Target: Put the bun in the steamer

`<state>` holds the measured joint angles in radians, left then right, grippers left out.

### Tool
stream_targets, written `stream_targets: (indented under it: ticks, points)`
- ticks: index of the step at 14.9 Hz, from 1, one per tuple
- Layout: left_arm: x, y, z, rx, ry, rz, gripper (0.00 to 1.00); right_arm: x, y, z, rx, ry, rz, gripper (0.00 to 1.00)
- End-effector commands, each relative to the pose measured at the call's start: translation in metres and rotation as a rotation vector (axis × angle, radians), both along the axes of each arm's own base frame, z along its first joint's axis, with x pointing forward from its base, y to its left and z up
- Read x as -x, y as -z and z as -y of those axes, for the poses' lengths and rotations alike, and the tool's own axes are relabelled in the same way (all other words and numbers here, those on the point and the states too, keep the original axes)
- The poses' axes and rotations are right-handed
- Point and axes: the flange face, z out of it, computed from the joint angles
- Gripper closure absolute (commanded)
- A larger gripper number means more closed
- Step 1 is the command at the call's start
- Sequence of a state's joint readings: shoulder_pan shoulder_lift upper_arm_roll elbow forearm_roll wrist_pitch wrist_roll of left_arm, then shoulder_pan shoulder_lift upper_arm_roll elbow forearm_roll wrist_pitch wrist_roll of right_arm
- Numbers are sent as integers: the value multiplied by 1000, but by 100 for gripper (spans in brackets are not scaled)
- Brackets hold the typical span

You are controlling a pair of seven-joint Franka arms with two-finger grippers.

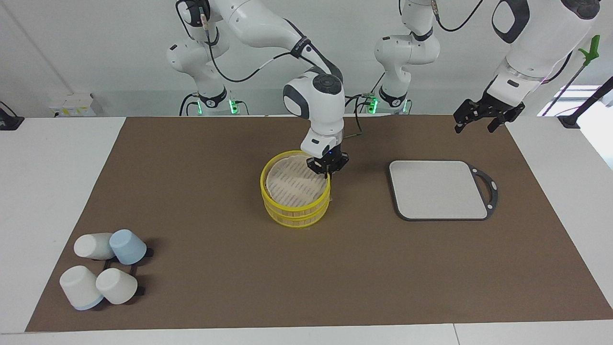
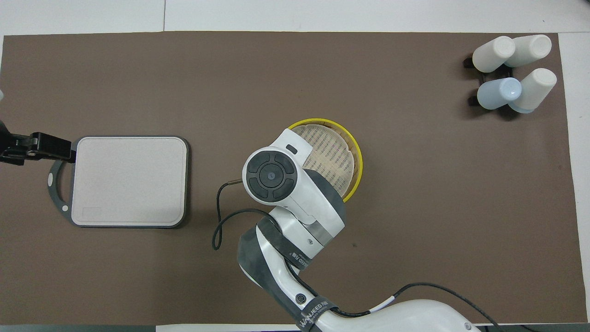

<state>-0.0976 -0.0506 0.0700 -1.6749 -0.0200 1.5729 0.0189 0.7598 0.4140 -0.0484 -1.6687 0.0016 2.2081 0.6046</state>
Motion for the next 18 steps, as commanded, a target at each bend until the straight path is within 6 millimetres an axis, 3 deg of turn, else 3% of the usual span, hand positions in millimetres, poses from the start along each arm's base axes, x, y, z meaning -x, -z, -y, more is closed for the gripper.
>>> stream_targets:
  ticks: [1, 4, 5, 7, 8, 9, 10, 13, 14, 15, 16, 18]
  points:
    - [5, -2, -3, 9, 11, 15, 0, 9, 15, 4, -19, 46, -22, 100]
    - [5, -2, -3, 6, 13, 13, 0, 5, 9, 4, -19, 50, -18, 16]
    - [5, -2, -3, 6, 13, 13, 0, 0, -5, 1, -22, 48, 0, 0]
    - [5, -1, -3, 6, 13, 10, 0, -21, -41, 12, 3, 69, -10, 0]
    - [5, -2, -4, 0, 12, 13, 0, -40, -62, 33, 30, 93, -23, 0]
    - [5, -2, -5, -11, 12, 15, 0, -60, -86, 65, 56, 108, -42, 0]
    - [5, -2, -6, -14, 13, 15, 0, -70, -97, 95, 76, 103, -84, 0]
    - [5, -2, -6, -14, 13, 15, 0, -93, -164, 210, 63, 192, -76, 0]
    - [5, -2, -6, -14, 13, 15, 0, -92, -185, 257, 55, 239, -96, 0]
    - [5, -1, -6, -14, 13, 14, 0, -88, -199, 289, 64, 236, -121, 0]
    - [6, -1, -6, -14, 13, 14, 0, -78, -213, 314, 72, 212, -147, 0]
    - [6, -1, -6, -14, 13, 14, 0, -55, -218, 362, 87, 161, -221, 0]
